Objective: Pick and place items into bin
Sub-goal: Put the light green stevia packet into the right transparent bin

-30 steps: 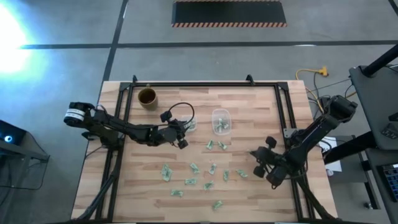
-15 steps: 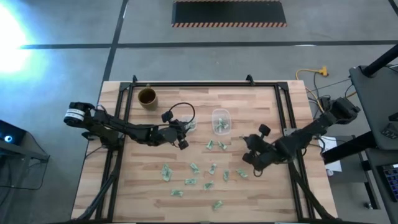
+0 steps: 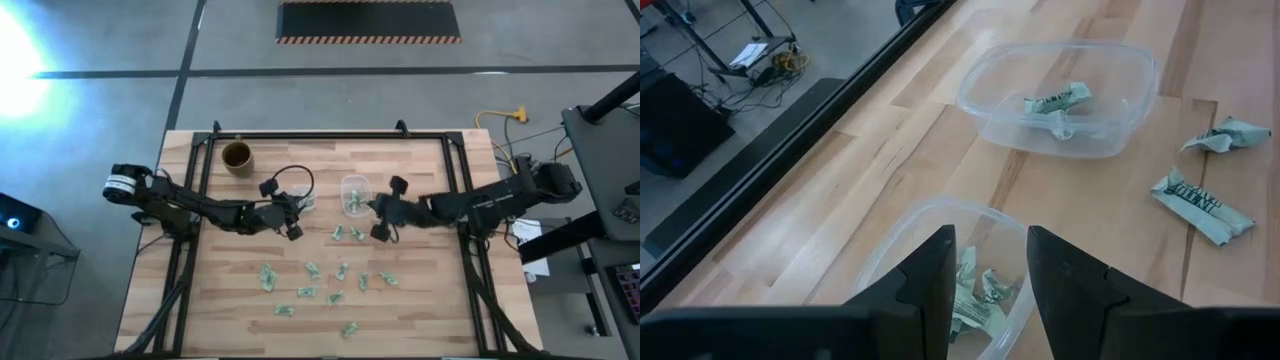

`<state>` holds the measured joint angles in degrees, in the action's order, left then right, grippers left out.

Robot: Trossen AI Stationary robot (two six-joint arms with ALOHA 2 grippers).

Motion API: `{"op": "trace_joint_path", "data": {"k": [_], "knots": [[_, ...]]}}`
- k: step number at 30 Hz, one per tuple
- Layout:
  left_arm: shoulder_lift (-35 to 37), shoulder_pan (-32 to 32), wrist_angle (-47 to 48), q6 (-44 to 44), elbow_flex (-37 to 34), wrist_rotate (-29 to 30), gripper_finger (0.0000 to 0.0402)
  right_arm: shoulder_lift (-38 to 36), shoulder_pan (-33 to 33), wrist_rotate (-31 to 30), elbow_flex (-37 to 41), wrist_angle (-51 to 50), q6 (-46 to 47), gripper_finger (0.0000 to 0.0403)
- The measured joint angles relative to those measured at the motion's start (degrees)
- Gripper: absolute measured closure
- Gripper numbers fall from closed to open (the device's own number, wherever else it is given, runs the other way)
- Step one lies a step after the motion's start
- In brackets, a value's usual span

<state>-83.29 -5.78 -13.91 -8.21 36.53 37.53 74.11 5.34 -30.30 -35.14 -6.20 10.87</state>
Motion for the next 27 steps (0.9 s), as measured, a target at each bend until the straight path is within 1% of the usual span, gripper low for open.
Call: {"op": "trace_joint_path", "data": {"k": [3,5,10,16,21,27], "knots": [[0.0,0.0,0.0,0.0,0.0,0.0,0.0292,0.0,-5.6,7.5,0.0,2.3,-2.7,0.0394],[0.0,0.0,0.0,0.0,0.0,0.0,0.0292,0.0,-8.9,11.1,0.0,2.6,-3.7,0.0394],[0.0,0.0,0.0,0.1,0.0,-0.1,0.0292,0.0,-15.3,15.7,0.0,2.8,-5.3,0.0394],[0.0,0.0,-0.1,0.1,0.0,-0.1,0.0292,0.0,-19.6,22.6,0.2,5.7,-7.8,0.0394],[0.0,0.0,-0.1,0.1,0.0,-0.1,0.0292,0.0,-20.8,23.4,0.4,6.6,-8.5,0.0394],[0.0,0.0,-0.1,0.1,0.1,-0.1,0.0292,0.0,-20.8,23.4,1.4,7.7,-8.8,0.0394]]}}
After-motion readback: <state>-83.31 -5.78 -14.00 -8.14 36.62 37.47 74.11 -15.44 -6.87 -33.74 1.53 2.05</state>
